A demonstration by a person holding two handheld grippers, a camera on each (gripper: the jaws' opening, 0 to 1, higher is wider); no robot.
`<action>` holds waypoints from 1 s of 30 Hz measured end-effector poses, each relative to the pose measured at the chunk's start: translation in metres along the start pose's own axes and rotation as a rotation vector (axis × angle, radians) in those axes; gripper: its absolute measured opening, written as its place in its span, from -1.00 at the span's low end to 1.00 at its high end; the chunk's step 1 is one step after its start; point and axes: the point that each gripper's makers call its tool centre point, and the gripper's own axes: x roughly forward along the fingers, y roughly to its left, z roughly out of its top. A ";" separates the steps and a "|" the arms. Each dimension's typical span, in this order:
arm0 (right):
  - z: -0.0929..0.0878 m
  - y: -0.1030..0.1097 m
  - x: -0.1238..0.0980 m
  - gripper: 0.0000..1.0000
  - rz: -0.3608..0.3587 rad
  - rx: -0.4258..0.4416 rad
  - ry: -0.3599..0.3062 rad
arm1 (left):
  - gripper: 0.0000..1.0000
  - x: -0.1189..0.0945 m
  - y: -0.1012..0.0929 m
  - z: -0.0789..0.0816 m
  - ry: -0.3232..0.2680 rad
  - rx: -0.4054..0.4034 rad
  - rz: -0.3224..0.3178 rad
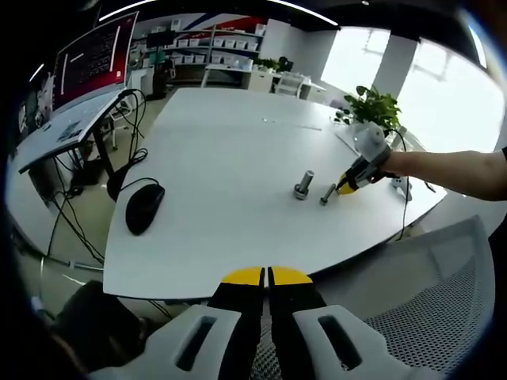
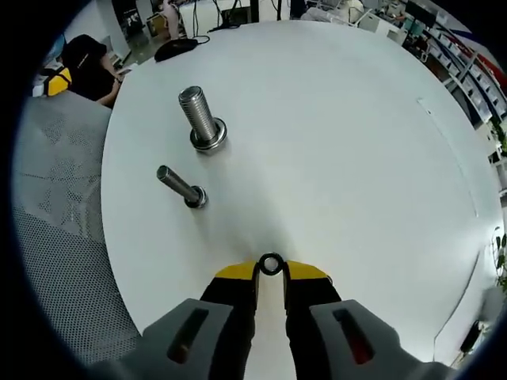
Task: Place the washer onto the threaded stud by aligning its center hole with the stud, sliding it down to the base, and recovering from edge contact or off-axis alignment until the washer reaches the visible bottom stop.
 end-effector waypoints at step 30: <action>0.014 0.022 -0.040 -0.71 0.066 0.005 -0.095 | -1.00 0.000 0.000 0.000 -0.001 0.000 -0.001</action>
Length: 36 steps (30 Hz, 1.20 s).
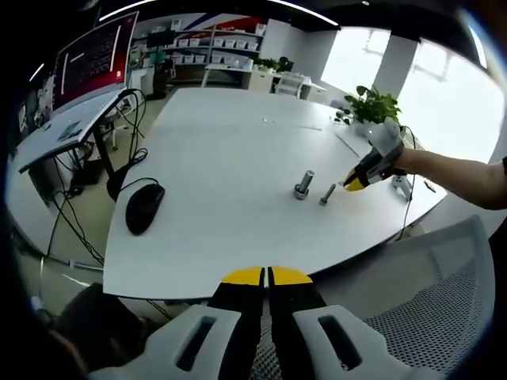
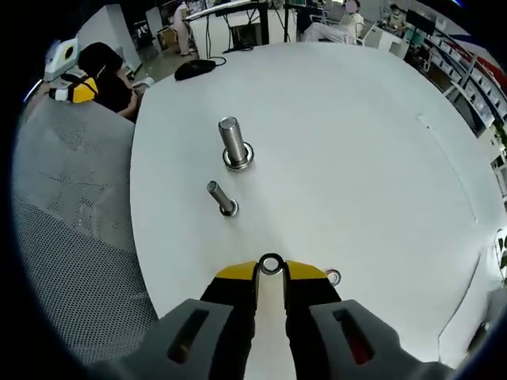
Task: Place the washer onto the threaded stud by aligning its center hole with the stud, sliding it down to the base, and recovering from edge contact or off-axis alignment until the washer reaches the visible bottom stop.
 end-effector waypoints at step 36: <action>0.050 0.051 -0.009 -0.72 0.032 -0.135 -0.105 | -1.00 0.000 0.001 0.001 -0.003 0.001 0.004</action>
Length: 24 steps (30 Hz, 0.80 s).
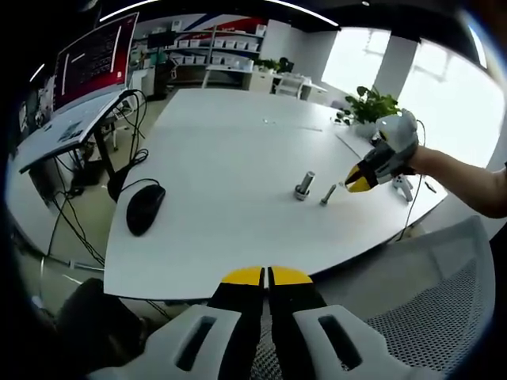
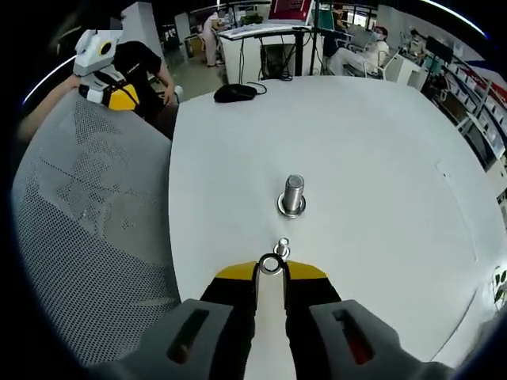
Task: Place the washer onto the threaded stud by aligning its center hole with the stud, sliding it down to the base, and recovering from edge contact or off-axis alignment until the washer reaches the visible bottom stop.
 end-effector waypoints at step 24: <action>0.005 -0.010 0.021 -0.72 -0.033 -0.115 0.093 | -1.00 0.000 -0.001 0.000 -0.003 -0.001 -0.004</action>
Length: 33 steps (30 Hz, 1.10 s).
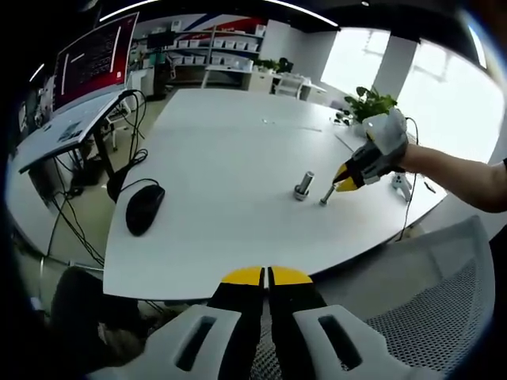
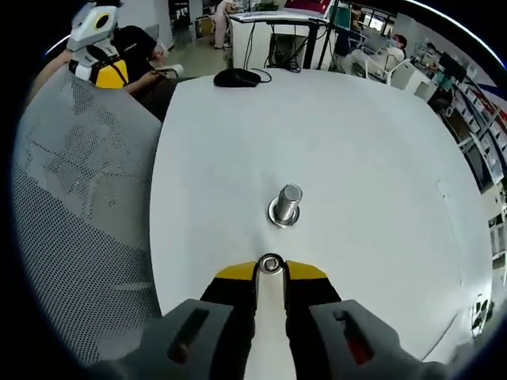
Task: Place the washer onto the threaded stud by aligning its center hole with the stud, sliding it down to the base, and recovering from edge contact or off-axis alignment until the washer reaches the visible bottom stop.
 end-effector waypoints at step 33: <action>-0.019 0.006 0.042 -0.55 0.058 0.016 0.093 | -1.00 0.001 0.000 -0.002 0.019 0.003 0.004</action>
